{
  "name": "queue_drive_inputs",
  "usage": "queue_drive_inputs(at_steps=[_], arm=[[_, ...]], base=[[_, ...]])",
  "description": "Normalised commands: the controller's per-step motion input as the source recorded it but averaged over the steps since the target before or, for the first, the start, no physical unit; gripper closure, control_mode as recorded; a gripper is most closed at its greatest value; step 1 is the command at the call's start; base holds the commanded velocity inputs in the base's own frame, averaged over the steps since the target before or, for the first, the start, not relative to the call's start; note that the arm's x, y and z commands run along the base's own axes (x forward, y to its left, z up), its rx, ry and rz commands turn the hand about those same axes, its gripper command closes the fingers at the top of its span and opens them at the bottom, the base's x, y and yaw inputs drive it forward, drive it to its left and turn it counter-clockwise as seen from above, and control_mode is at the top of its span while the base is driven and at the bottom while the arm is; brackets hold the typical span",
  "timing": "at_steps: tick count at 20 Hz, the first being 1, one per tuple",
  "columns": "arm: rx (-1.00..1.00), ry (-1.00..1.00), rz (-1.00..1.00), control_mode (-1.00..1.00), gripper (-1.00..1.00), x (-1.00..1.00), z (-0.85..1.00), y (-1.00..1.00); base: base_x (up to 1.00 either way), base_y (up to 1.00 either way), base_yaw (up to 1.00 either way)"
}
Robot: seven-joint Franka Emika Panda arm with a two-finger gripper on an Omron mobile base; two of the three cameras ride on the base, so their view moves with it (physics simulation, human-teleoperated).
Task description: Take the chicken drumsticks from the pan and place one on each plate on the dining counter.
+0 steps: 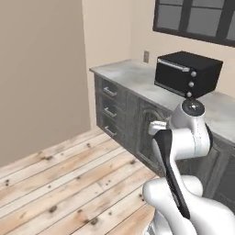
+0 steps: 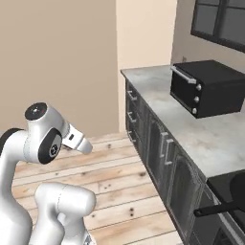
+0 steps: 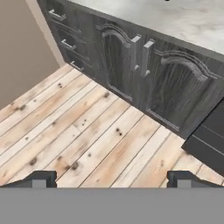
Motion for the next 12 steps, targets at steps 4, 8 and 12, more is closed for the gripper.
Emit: queue_drive_inputs(at_steps=[4, 8, 12], arm=[[0.0, 0.0, 0.0, 1.0, -1.0, 0.0, 0.0, 0.0], [0.0, 0.0, 0.0, 1.0, -1.0, 0.0, 0.0, 0.0], [0.0, 0.0, 0.0, 1.0, -1.0, 0.0, 0.0, 0.0]], base=[[-0.18, -0.03, -0.65], [-0.13, -0.09, -0.64], [-0.24, -0.33, -0.52]])
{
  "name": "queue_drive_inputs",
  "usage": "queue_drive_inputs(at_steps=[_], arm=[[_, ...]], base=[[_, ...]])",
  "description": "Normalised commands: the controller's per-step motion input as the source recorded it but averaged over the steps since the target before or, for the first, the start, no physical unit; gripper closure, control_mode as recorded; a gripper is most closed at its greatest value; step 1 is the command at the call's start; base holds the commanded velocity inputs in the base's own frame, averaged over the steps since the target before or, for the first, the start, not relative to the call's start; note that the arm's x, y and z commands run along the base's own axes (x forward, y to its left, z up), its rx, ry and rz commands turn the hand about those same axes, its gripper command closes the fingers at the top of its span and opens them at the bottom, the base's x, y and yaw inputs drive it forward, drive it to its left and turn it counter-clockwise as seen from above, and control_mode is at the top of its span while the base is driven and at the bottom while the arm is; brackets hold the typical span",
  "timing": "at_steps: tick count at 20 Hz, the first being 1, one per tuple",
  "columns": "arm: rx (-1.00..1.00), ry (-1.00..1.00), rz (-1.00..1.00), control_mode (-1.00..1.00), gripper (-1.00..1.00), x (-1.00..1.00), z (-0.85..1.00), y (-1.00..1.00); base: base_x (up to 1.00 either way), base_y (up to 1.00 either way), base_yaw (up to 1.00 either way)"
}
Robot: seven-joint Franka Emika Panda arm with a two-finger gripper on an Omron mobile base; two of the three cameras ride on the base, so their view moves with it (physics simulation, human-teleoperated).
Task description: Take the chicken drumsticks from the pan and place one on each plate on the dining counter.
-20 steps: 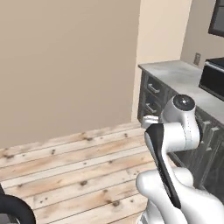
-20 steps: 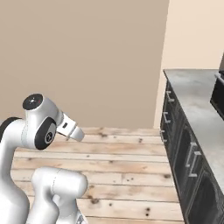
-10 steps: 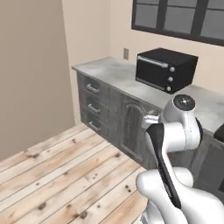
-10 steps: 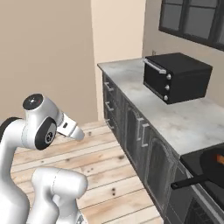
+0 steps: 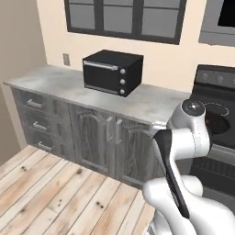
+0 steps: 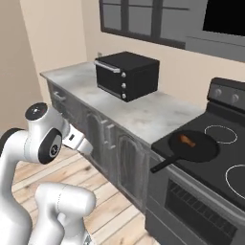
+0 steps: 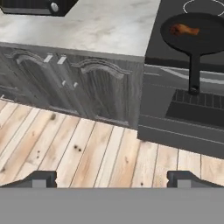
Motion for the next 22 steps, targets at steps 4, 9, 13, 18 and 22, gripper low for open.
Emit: queue_drive_inputs(at_steps=[4, 9, 13, 18, 22], arm=[[0.0, 0.0, 0.0, 1.0, -1.0, 0.0, 0.0, 0.0], [0.0, 0.0, 0.0, 1.0, -1.0, 0.0, 0.0, 0.0], [0.0, 0.0, 0.0, 1.0, -1.0, 0.0, 0.0, 0.0], [0.0, 0.0, 0.0, 1.0, -1.0, 0.0, 0.0, 0.0], [0.0, 0.0, 0.0, 1.0, -1.0, 0.0, 0.0, 0.0]], base=[[-0.26, -0.43, -0.47], [-0.02, -0.65, -0.43], [0.04, -0.69, -0.39], [0.36, -0.48, -0.35], [0.59, -0.08, -0.32]])
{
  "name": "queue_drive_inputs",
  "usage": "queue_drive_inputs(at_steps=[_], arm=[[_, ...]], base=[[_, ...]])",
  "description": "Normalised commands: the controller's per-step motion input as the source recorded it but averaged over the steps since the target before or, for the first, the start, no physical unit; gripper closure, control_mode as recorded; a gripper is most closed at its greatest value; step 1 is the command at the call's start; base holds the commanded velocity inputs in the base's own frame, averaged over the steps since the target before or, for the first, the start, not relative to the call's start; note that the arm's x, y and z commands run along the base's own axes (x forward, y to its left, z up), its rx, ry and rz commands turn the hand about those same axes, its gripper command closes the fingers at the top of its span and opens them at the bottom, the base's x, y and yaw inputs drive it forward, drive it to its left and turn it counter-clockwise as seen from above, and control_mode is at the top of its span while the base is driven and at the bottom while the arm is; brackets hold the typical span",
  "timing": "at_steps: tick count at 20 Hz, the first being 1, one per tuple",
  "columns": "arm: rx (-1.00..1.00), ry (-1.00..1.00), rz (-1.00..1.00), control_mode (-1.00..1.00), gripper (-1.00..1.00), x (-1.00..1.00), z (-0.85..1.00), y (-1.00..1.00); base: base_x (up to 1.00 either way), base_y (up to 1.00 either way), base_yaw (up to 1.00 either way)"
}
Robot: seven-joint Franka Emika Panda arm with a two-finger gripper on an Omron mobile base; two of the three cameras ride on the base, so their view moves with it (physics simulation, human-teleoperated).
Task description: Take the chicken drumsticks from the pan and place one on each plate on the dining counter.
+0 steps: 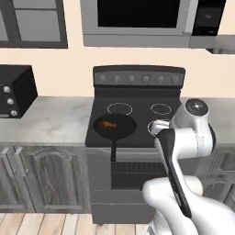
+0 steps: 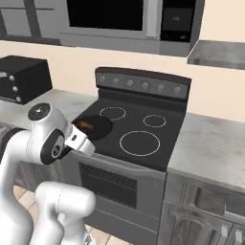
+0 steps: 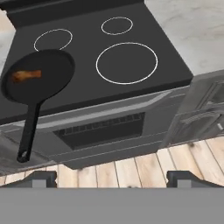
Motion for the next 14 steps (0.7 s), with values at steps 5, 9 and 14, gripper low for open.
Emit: queue_drive_inputs(at_steps=[5, 9, 14], arm=[[0.0, 0.0, 0.0, 1.0, -1.0, 0.0, 0.0, 0.0], [0.0, 0.0, 0.0, 1.0, -1.0, 0.0, 0.0, 0.0], [0.0, 0.0, 0.0, 1.0, -1.0, 0.0, 0.0, 0.0]], base=[[0.48, 0.0, -0.29], [0.43, 0.0, -0.25], [0.57, 0.1, -0.17]])
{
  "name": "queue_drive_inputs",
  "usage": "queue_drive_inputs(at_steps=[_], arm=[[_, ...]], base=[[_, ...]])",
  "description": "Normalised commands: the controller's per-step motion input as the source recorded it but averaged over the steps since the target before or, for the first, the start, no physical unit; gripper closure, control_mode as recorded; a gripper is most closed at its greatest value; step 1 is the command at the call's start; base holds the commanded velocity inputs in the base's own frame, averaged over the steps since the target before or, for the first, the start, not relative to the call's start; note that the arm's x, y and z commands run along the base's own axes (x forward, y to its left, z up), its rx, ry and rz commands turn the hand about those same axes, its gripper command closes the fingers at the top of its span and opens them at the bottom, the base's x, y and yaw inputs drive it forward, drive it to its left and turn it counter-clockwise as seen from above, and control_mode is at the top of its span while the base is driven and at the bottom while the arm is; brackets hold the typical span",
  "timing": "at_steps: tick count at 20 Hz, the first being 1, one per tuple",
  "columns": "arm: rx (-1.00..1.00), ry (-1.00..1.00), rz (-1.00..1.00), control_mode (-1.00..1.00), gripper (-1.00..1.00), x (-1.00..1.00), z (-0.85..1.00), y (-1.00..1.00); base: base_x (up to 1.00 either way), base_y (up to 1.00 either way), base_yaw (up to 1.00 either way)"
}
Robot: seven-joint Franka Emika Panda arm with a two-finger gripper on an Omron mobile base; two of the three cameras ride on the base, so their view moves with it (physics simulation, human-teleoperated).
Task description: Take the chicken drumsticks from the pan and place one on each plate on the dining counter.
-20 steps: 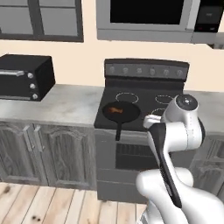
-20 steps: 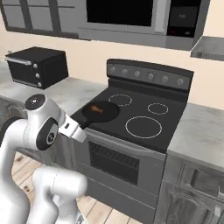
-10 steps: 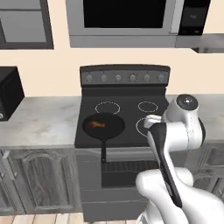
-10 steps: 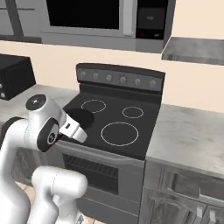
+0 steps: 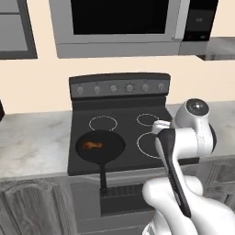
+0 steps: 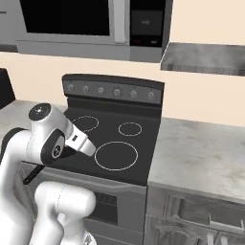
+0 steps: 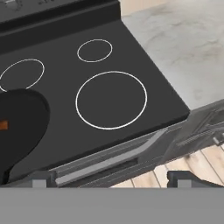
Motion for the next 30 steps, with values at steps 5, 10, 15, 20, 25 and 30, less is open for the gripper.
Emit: queue_drive_inputs(at_steps=[5, 10, 15, 20, 25, 30], arm=[[0.0, 0.0, 0.0, 1.0, -1.0, 0.0, 0.0, 0.0], [0.0, -0.11, -0.01, -1.0, -1.0, 0.0, 0.0, 0.27], [0.0, -0.15, 0.02, -1.0, -1.0, 0.23, 0.0, 0.68], [0.01, -0.06, 0.16, -1.0, -1.0, 0.06, -0.03, 0.65], [-0.02, 0.11, 0.33, -1.0, -1.0, 0.0, -0.08, 0.84], [-0.15, 0.2, 0.51, -1.0, -1.0, 0.03, -0.05, 0.73]], base=[[0.49, 0.21, -0.09], [0.08, 0.15, -0.03], [0.0, 0.0, 0.0], [0.0, 0.0, 0.0], [0.0, 0.0, 0.0], [0.0, 0.0, 0.0]])
